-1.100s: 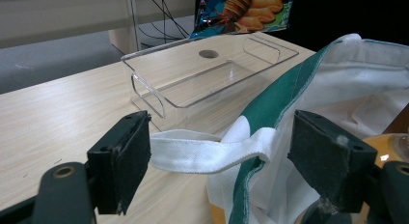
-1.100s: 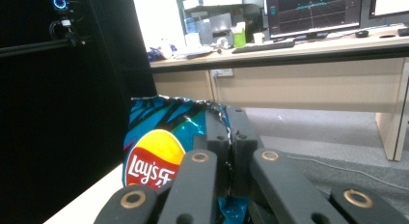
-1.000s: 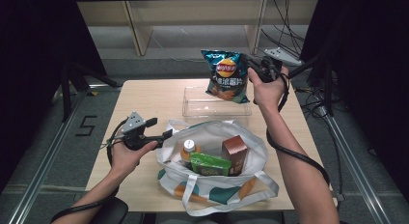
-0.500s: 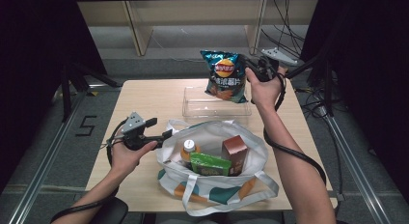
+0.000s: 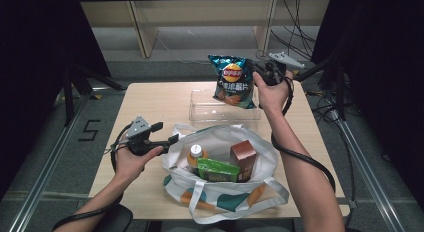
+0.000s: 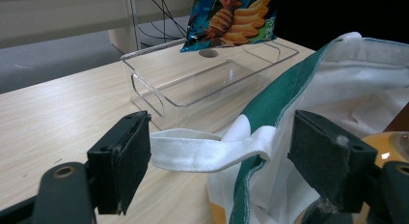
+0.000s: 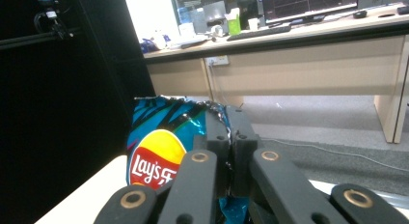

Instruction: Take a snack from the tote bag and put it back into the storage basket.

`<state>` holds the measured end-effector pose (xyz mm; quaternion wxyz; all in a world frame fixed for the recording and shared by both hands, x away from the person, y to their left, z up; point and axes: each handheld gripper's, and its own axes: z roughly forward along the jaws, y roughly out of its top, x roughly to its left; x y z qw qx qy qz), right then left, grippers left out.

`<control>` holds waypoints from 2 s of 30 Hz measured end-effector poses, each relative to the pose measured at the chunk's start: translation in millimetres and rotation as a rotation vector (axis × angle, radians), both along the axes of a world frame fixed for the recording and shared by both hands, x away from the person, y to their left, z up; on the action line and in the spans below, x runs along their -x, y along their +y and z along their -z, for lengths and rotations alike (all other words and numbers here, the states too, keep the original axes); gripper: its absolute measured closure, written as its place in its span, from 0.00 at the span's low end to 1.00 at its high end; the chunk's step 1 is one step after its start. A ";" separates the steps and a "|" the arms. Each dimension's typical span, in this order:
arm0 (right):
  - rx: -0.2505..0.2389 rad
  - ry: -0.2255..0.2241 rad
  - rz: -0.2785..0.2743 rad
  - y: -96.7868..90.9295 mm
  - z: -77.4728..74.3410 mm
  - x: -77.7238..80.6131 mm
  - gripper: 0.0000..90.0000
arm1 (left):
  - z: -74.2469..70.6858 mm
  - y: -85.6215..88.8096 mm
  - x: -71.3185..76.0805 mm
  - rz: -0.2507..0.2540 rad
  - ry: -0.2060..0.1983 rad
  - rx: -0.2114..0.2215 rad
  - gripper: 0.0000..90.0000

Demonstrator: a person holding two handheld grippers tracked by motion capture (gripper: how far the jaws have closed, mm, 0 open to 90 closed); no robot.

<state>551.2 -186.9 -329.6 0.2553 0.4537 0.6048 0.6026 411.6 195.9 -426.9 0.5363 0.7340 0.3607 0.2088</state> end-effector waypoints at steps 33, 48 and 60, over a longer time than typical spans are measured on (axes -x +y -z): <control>0.006 0.065 0.027 3.4 20.7 -17.4 1.00 | -0.2 -0.7 0.1 -0.001 -0.002 0.000 0.24; 0.006 0.096 0.037 6.1 29.8 -22.1 1.00 | -0.4 -0.3 0.3 0.000 -0.003 0.001 0.24; 0.009 0.103 0.040 5.5 39.1 -27.7 1.00 | -0.2 -0.5 0.2 0.001 -0.002 0.000 0.24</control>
